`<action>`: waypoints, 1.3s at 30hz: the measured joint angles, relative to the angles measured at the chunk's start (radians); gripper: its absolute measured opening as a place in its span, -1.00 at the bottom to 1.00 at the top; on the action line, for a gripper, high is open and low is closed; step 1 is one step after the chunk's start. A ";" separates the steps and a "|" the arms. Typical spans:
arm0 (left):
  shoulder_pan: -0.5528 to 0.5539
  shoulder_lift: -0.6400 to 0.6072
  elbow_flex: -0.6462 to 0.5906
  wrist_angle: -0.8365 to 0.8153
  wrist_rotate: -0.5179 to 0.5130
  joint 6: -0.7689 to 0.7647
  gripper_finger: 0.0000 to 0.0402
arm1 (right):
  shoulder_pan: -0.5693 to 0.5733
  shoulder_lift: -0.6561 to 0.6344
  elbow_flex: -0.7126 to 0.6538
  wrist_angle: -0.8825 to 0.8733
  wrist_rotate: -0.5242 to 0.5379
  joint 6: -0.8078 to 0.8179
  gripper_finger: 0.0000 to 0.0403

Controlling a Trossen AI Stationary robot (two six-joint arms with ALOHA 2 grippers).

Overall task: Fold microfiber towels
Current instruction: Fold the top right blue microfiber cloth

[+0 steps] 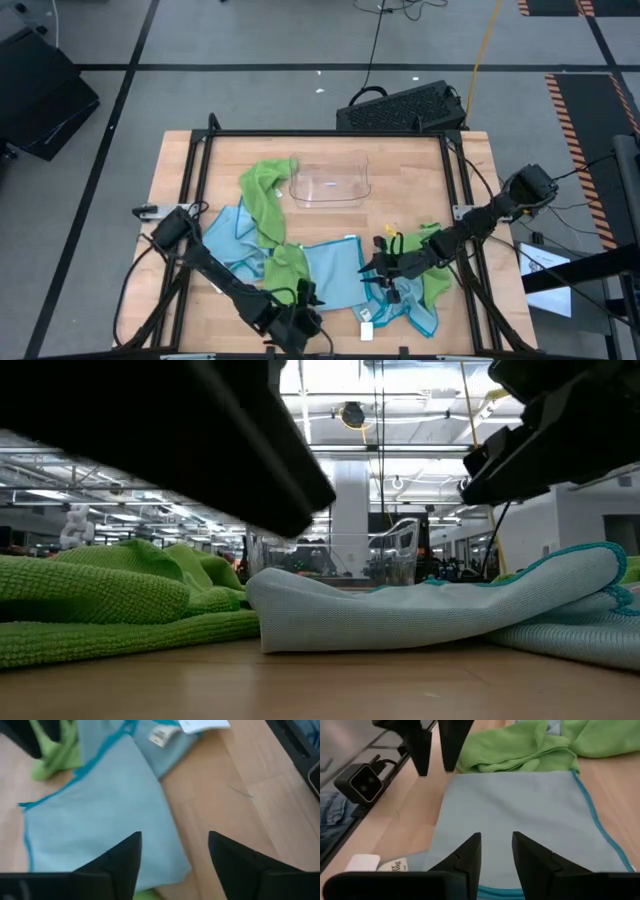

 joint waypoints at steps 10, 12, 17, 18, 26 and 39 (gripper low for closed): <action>-0.004 0.085 0.010 -0.054 -0.010 -0.091 0.29 | 0.151 0.001 0.000 0.039 0.177 0.020 -0.48; -0.003 0.095 0.010 -0.042 -0.011 -0.093 0.19 | 0.172 0.000 0.000 0.069 0.200 0.029 -0.48; 0.002 0.101 0.010 -0.032 -0.015 -0.156 -0.10 | 0.212 0.000 0.000 0.112 0.253 0.032 -0.48; 0.004 0.102 0.010 -0.031 -0.019 -0.169 -0.16 | 0.216 0.000 0.000 0.114 0.267 0.035 -0.48; 0.031 0.104 0.008 -0.050 -0.032 -0.203 -0.67 | 0.225 0.053 0.000 0.216 0.283 0.050 -0.48; 0.035 -0.032 0.002 -0.092 -0.101 -0.142 -0.96 | 0.225 0.299 0.164 0.220 0.341 0.009 -0.45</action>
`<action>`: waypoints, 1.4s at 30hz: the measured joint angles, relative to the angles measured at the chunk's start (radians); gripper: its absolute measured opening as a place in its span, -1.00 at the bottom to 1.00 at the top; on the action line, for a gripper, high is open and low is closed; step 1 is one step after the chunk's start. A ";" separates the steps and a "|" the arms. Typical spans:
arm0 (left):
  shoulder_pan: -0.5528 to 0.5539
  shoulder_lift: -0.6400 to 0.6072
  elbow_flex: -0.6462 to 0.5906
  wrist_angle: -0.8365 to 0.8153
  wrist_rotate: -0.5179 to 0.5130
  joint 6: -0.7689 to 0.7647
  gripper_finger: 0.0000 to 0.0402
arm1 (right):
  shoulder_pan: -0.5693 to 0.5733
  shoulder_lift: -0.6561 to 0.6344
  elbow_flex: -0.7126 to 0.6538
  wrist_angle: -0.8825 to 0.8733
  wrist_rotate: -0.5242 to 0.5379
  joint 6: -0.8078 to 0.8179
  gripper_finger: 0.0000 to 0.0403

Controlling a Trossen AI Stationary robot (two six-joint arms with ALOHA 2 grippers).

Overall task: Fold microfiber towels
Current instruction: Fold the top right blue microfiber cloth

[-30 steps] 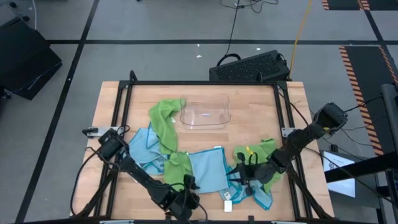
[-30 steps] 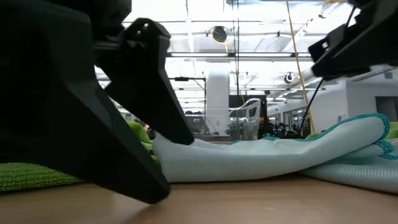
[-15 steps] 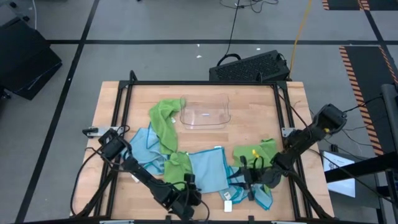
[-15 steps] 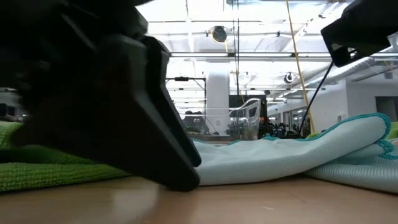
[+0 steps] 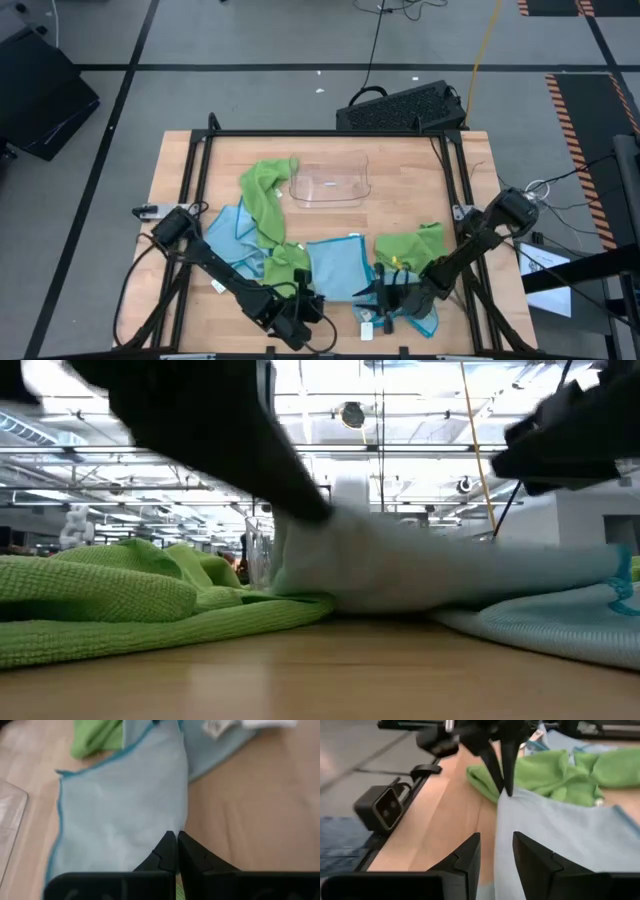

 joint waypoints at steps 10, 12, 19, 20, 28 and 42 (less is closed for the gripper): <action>0.001 -0.078 0.002 0.003 0.031 -0.025 -0.95 | -0.002 0.153 0.375 -0.501 0.167 0.015 -0.13; 0.001 -0.078 0.002 0.003 0.040 -0.032 -0.94 | -0.006 0.167 0.397 -0.567 0.168 0.044 -0.07; -0.004 -0.078 0.002 -0.010 0.041 -0.053 -0.96 | -0.016 0.174 0.401 -0.657 0.172 0.097 -0.07; -0.005 -0.078 0.002 -0.011 0.041 -0.053 -0.95 | -0.016 0.174 0.401 -0.676 0.168 0.106 -0.09; -0.005 -0.079 0.002 -0.013 0.041 -0.065 -0.97 | -0.014 0.174 0.401 -0.791 0.162 0.230 -0.54; -0.033 -0.003 0.003 0.082 -0.033 -0.170 -0.26 | -0.064 0.174 0.401 -0.755 0.033 0.313 -0.98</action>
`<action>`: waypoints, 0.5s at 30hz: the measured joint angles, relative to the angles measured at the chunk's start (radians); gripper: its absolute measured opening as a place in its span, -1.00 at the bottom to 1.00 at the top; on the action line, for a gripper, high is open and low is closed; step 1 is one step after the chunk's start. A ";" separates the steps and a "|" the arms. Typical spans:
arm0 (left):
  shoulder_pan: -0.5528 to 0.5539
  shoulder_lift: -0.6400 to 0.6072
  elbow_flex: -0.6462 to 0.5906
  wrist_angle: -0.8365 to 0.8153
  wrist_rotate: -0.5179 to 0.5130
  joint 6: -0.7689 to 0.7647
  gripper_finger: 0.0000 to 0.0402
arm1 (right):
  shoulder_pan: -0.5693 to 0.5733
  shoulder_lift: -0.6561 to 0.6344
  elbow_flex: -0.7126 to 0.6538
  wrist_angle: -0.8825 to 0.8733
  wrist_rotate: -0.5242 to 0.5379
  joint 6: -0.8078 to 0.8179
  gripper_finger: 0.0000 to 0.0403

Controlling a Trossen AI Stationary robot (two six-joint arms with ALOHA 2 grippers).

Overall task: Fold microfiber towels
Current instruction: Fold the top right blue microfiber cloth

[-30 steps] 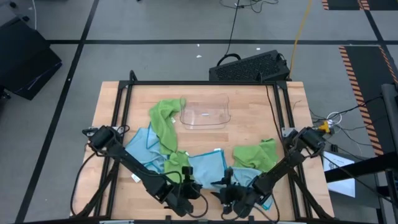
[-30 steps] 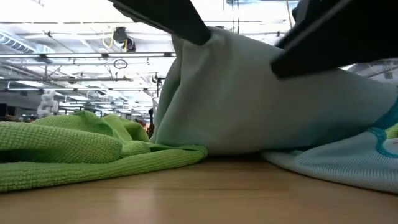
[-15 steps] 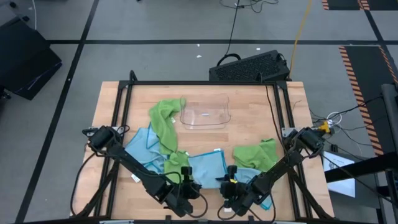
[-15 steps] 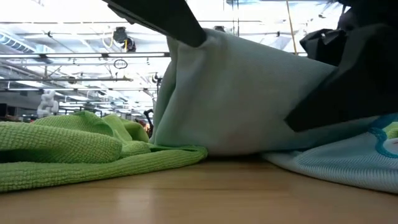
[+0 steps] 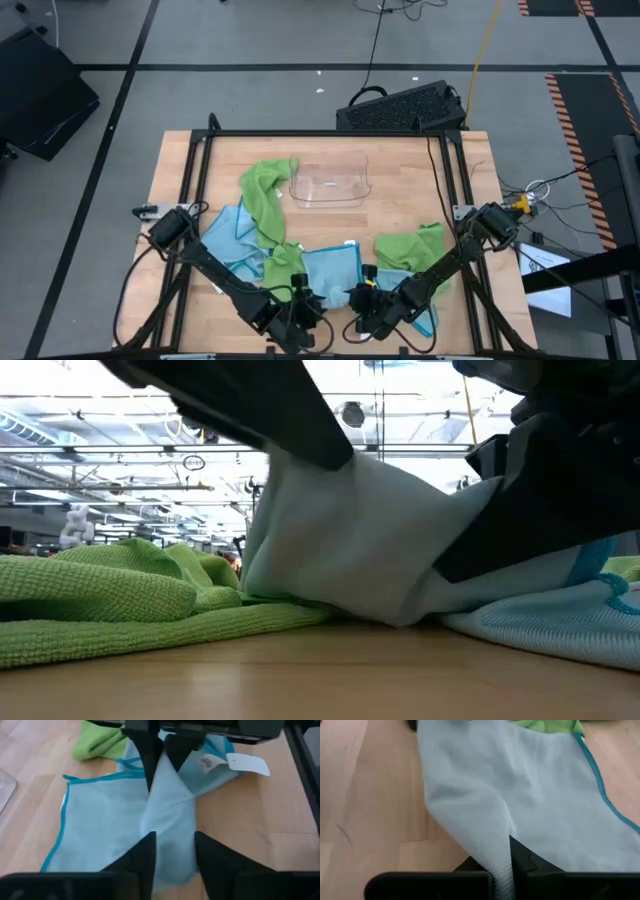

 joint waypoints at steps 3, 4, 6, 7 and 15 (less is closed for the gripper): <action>-0.014 0.013 0.000 0.082 -0.014 0.019 -0.08 | -0.009 0.000 0.000 0.000 0.000 0.031 -0.97; -0.022 0.014 0.000 0.096 -0.024 0.044 -0.03 | -0.014 0.000 0.000 0.000 0.000 0.047 -0.97; -0.039 0.015 0.000 0.131 -0.080 0.090 0.05 | -0.025 0.000 0.000 0.001 0.000 0.073 -0.97; -0.050 0.015 0.000 0.148 -0.117 0.111 0.08 | -0.031 0.000 0.000 0.001 0.000 0.080 -0.97; -0.089 0.042 0.003 0.358 -0.224 0.295 0.33 | -0.052 -0.016 0.000 0.003 -0.009 0.087 -0.97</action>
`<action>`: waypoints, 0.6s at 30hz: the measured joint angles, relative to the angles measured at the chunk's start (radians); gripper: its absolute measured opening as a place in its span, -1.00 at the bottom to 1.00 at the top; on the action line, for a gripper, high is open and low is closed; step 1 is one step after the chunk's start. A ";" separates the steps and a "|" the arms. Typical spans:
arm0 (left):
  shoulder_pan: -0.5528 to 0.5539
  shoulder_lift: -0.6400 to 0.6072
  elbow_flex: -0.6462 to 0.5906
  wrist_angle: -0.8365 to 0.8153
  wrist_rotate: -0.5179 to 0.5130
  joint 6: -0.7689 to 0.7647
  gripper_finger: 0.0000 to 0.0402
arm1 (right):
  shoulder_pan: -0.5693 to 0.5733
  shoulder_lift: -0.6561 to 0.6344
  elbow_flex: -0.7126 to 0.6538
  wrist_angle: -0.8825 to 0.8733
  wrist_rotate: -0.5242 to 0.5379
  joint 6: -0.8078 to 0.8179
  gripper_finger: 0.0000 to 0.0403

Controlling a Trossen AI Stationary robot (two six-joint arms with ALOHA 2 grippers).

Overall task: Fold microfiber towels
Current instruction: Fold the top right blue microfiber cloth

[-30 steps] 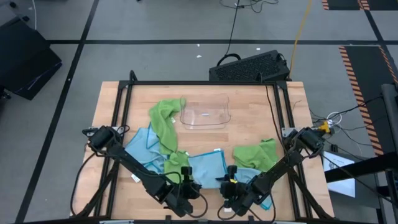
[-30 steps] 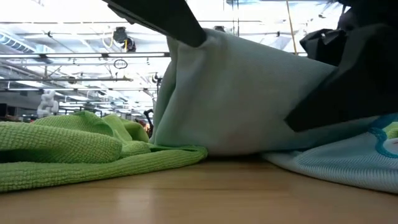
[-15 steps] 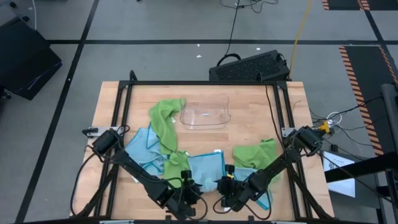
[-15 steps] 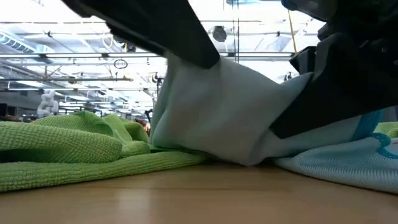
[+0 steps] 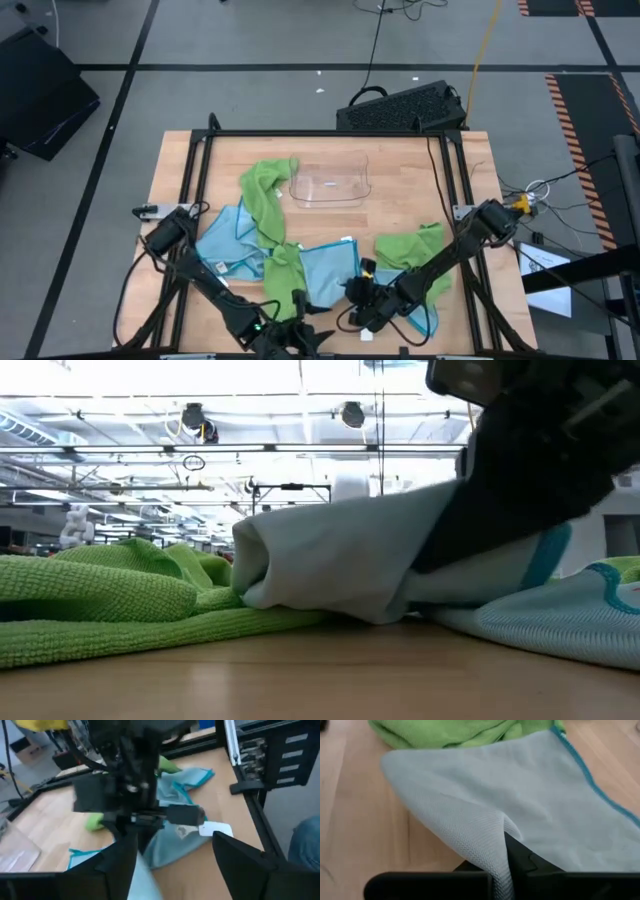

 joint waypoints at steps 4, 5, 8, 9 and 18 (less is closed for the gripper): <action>0.001 0.076 -0.004 -0.010 -0.036 -0.020 0.42 | 0.000 -0.012 0.000 0.000 -0.014 0.000 -0.97; 0.000 0.090 -0.004 -0.008 -0.074 -0.019 0.43 | 0.000 -0.013 0.000 0.002 -0.014 0.000 -0.97; -0.007 0.119 -0.003 -0.002 -0.196 -0.003 0.44 | 0.000 -0.013 0.000 0.004 -0.016 0.000 -0.97; -0.010 0.128 -0.003 -0.002 -0.224 0.013 0.44 | 0.000 -0.013 0.000 0.003 -0.016 0.000 -0.97; 0.007 0.142 -0.003 -0.146 -0.185 -0.119 0.44 | -0.010 -0.013 0.000 0.077 -0.017 -0.035 -0.97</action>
